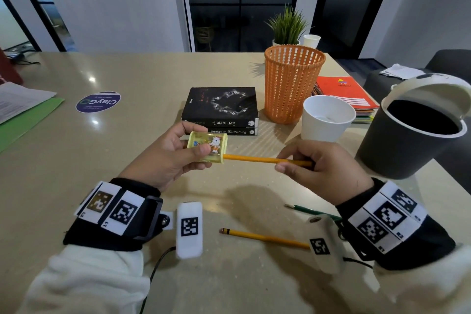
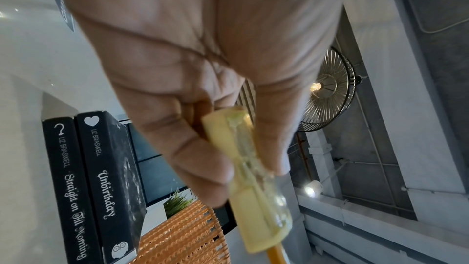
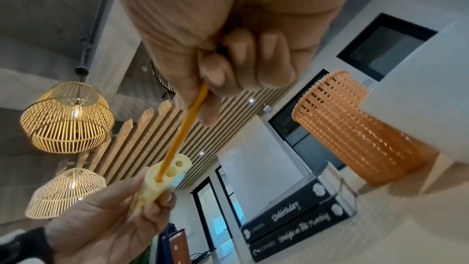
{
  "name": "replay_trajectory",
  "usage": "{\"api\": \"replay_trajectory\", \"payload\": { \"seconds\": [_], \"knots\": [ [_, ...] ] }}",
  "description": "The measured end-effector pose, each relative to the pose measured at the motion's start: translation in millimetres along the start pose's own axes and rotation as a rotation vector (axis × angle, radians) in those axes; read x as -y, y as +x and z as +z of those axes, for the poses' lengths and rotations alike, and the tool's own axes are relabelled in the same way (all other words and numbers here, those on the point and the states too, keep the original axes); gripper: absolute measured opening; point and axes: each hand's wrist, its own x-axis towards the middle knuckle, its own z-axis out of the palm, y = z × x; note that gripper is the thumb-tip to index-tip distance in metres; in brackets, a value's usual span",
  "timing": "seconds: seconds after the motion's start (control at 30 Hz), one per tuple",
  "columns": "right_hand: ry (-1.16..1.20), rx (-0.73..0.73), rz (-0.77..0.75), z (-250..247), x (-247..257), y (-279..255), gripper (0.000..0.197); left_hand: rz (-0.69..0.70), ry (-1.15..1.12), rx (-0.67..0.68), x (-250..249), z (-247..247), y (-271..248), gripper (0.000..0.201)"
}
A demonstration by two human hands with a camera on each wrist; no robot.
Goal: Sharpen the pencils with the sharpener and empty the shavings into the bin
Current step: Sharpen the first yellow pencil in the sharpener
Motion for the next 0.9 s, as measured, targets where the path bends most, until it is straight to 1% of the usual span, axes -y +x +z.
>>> {"api": "replay_trajectory", "payload": {
  "seconds": [0.03,0.07,0.17,0.23,0.27,0.37,0.43,0.47,0.57,0.6,0.63,0.73,0.77,0.83,0.9],
  "knots": [
    [-0.036,-0.005,-0.027,-1,1,0,0.017,-0.002,-0.001,-0.010,0,0,1,0.073],
    [-0.102,-0.008,-0.067,-1,2,0,0.020,-0.006,-0.004,-0.019,0,0,0,0.074],
    [-0.322,0.003,-0.198,-1,5,2,0.021,-0.022,-0.014,-0.023,1,2,2,0.056],
    [-0.351,0.003,-0.236,0,4,3,0.025,-0.025,-0.011,-0.028,0,7,1,0.040],
    [-0.326,0.001,-0.231,0,4,4,0.028,-0.029,-0.009,-0.029,0,9,1,0.037],
    [-0.261,0.007,-0.196,1,2,2,0.033,-0.036,0.005,-0.017,1,13,0,0.036],
    [-0.242,0.039,-0.174,3,2,1,0.031,-0.033,0.018,-0.001,2,11,0,0.037],
    [-0.224,0.057,-0.157,3,2,1,0.027,-0.026,0.030,0.007,3,9,0,0.041],
    [-0.168,0.083,-0.107,5,2,2,0.021,-0.001,0.083,0.028,4,7,1,0.069],
    [-0.149,0.092,-0.087,5,1,2,0.018,0.006,0.097,0.029,4,6,0,0.074],
    [-0.130,0.106,-0.062,6,1,1,0.016,0.015,0.109,0.030,4,6,0,0.074],
    [-0.055,0.182,0.056,7,2,1,0.013,0.042,0.147,0.042,3,5,-1,0.055],
    [-0.032,0.203,0.096,8,3,2,0.013,0.050,0.161,0.048,3,5,-1,0.052],
    [-0.009,0.225,0.162,9,3,2,0.013,0.057,0.188,0.057,4,4,-2,0.052],
    [-0.027,0.229,0.184,10,2,3,0.012,0.047,0.203,0.048,6,4,-1,0.053]
  ]
}}
